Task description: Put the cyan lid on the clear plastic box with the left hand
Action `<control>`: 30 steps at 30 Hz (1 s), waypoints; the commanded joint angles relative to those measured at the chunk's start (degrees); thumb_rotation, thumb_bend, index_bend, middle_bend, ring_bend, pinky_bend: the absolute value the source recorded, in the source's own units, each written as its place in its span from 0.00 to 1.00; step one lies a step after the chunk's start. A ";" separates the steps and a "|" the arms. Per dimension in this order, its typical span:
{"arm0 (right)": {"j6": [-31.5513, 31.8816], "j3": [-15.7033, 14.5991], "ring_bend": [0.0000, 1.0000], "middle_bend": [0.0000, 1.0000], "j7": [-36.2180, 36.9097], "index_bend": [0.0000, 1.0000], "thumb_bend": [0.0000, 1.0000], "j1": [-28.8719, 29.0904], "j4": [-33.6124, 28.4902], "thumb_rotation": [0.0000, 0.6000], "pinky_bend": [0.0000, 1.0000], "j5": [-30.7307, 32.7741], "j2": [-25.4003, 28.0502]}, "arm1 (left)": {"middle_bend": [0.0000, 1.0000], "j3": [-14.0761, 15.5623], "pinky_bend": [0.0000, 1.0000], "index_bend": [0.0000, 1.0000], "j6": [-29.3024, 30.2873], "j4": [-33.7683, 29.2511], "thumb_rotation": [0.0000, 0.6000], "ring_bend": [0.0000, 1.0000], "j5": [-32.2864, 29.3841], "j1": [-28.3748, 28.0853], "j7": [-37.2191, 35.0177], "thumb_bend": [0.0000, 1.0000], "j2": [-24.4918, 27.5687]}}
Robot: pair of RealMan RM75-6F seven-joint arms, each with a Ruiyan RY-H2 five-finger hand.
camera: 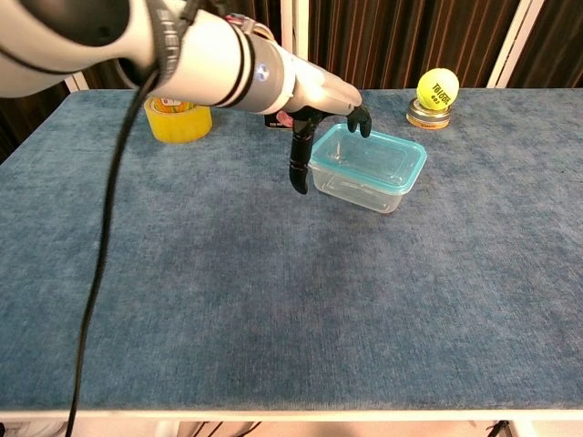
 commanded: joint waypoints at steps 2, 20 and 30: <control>0.15 -0.08 0.00 0.00 -0.29 0.00 0.02 -0.05 -0.26 1.00 0.00 -0.19 0.10 | 0.08 0.22 0.04 0.12 3.20 -4.07 1.00 0.00 4.12 3.52 -1.24 0.00 1.59; 0.51 -0.30 0.00 0.00 -0.97 0.00 0.02 -0.15 -0.81 1.00 0.00 -0.68 0.02 | 0.09 0.35 0.04 0.13 3.81 -4.77 1.00 0.00 3.21 5.97 3.12 0.00 -1.19; 0.59 -0.30 0.00 0.00 -0.95 0.00 0.02 -0.18 -0.73 1.00 0.00 -0.67 -0.11 | 0.09 -0.89 0.04 0.13 2.61 -3.89 1.00 0.00 3.02 6.75 3.63 0.00 -1.84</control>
